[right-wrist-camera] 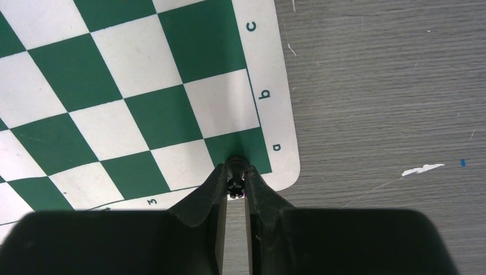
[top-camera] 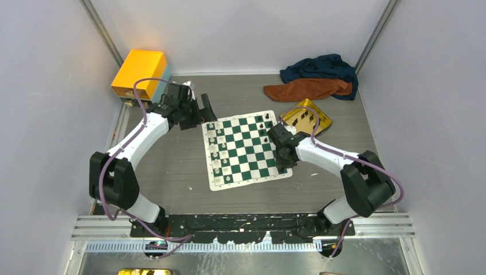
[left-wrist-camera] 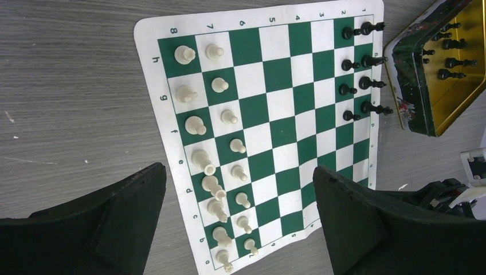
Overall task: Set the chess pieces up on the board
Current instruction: Place the chess piece on the chessboard, then pick up the chess piece from the storage box.
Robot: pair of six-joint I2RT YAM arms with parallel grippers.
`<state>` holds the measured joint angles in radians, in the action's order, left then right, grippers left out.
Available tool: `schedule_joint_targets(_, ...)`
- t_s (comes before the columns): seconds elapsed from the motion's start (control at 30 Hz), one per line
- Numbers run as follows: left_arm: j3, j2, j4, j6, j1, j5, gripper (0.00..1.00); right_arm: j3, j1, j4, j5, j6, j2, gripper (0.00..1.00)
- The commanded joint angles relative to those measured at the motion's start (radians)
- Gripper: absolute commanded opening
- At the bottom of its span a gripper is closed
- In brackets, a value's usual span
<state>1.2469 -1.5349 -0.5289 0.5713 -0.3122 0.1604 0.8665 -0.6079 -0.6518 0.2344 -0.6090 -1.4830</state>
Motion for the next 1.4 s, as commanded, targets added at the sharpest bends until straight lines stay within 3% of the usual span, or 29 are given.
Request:
schedule_joint_targets(0.0,-0.008,0.015,0.031,-0.007,-0.004,0.011,1.00,-0.006,-0.005,0.026,0.011,-0.027,0.001,0.07)
schedule_joint_targets(0.13,-0.012,0.019,0.031,-0.006,-0.004,0.010,1.00,-0.009,-0.006,0.028,0.010,-0.027,0.003,0.10)
schedule_joint_targets(0.47,-0.017,0.022,0.033,-0.002,-0.005,0.008,1.00,0.005,-0.005,0.020,0.005,-0.015,0.023,0.31)
schedule_joint_targets(0.83,0.001,0.018,0.031,0.001,-0.007,0.001,1.00,0.108,-0.007,-0.046,0.006,0.013,0.062,0.34)
schedule_joint_targets(1.1,0.014,0.001,0.031,0.004,-0.008,-0.001,1.00,0.279,0.002,-0.119,0.063,0.065,0.068,0.38)
schedule_joint_targets(1.37,0.035,-0.017,0.026,-0.005,-0.008,-0.007,1.00,0.442,0.168,-0.107,0.038,0.119,-0.031,0.39)
